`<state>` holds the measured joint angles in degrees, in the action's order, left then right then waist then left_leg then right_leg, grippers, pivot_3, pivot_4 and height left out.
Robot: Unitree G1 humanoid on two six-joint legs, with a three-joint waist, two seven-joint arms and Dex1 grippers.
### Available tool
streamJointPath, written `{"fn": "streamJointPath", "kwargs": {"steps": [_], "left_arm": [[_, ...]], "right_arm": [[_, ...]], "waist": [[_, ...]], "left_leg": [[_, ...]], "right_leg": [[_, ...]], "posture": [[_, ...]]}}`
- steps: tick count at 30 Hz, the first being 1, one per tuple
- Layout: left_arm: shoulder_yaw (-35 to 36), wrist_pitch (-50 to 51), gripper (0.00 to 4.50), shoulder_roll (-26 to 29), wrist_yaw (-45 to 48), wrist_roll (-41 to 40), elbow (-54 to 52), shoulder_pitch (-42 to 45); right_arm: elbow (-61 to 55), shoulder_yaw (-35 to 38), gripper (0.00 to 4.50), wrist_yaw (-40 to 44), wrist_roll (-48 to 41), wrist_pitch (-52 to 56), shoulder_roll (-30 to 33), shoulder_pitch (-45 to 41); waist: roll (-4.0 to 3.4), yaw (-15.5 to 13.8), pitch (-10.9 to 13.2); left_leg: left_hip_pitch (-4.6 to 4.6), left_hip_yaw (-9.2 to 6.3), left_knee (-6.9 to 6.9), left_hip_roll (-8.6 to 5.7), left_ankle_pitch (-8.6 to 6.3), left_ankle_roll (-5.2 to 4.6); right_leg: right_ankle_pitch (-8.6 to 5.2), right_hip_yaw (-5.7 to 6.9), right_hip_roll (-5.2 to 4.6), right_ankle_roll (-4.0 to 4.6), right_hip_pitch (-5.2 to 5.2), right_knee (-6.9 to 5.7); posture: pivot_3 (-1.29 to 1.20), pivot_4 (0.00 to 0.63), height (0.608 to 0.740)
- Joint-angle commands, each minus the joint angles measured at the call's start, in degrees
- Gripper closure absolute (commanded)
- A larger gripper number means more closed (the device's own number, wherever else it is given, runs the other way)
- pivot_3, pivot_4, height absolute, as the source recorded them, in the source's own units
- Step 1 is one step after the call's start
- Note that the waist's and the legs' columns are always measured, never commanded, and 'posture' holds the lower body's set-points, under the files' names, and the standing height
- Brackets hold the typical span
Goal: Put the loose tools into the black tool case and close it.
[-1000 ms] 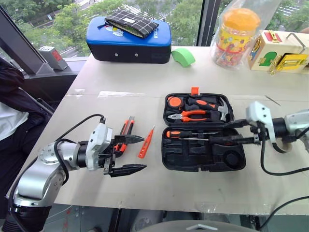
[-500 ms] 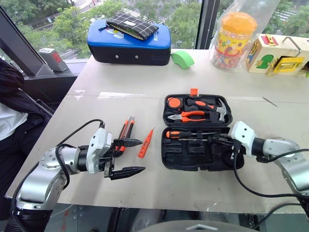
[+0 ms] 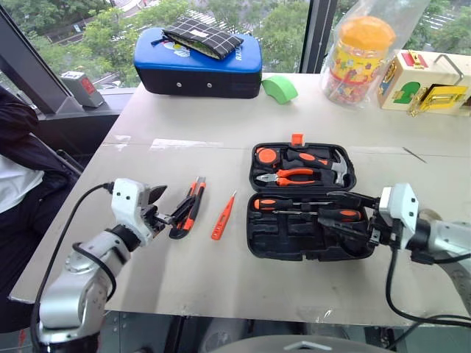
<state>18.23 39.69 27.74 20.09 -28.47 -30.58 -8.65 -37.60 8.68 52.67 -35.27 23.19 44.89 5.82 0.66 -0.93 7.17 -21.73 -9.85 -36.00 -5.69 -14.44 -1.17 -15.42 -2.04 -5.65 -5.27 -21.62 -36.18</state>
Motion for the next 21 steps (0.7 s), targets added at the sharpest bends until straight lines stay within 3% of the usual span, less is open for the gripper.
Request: {"fn": "streamJointPath", "kwargs": {"steps": [1, 9, 13, 21], "left_arm": [[-2.1, 5.0, 0.0, -0.7, -4.6, 0.0, -6.5, 0.7], [-6.0, 10.7, 0.0, 2.0, -1.5, -4.7, -10.5, 2.9], [-11.4, 12.7, 0.0, 3.0, -1.9, -3.0, -10.5, 4.0], [-18.3, 7.0, 0.0, 4.1, -0.6, 4.4, -3.6, 3.7]], "right_arm": [[-3.5, 3.5, 0.06, 0.4, -3.5, 1.1, 1.1, 0.6], [-6.7, 8.4, 0.02, 2.3, -4.4, 0.3, 3.0, 7.4], [-8.3, 11.5, 0.02, 3.6, -5.3, 0.2, 3.6, 11.0], [-10.1, 16.6, 0.02, 3.4, -5.9, 1.0, 4.3, 14.8]], "waist": [[0.07, -0.1, 0.0], [0.0, -0.5, 0.0], [0.0, -0.5, 0.0], [-0.01, -0.7, 0.1]], "left_leg": [[0.0, -0.01, -0.01, 0.0, 0.0, 0.0], [0.0, 0.01, -0.06, 0.01, -0.01, 0.0], [0.0, 0.01, -0.06, 0.02, -0.01, 0.01], [-0.01, 0.04, -0.06, 0.03, -0.02, 0.01]], "right_leg": [[0.0, 0.03, 0.01, 0.0, 0.0, -0.02], [-0.01, 0.07, 0.03, 0.01, 0.0, -0.11], [-0.01, 0.07, 0.06, 0.01, 0.01, -0.09], [-0.01, 0.05, 0.06, 0.02, 0.01, -0.09]], "posture": [[0.0, 0.15, 0.74], [0.0, 0.15, 0.74], [0.0, 0.15, 0.74], [0.0, 0.15, 0.74]]}}
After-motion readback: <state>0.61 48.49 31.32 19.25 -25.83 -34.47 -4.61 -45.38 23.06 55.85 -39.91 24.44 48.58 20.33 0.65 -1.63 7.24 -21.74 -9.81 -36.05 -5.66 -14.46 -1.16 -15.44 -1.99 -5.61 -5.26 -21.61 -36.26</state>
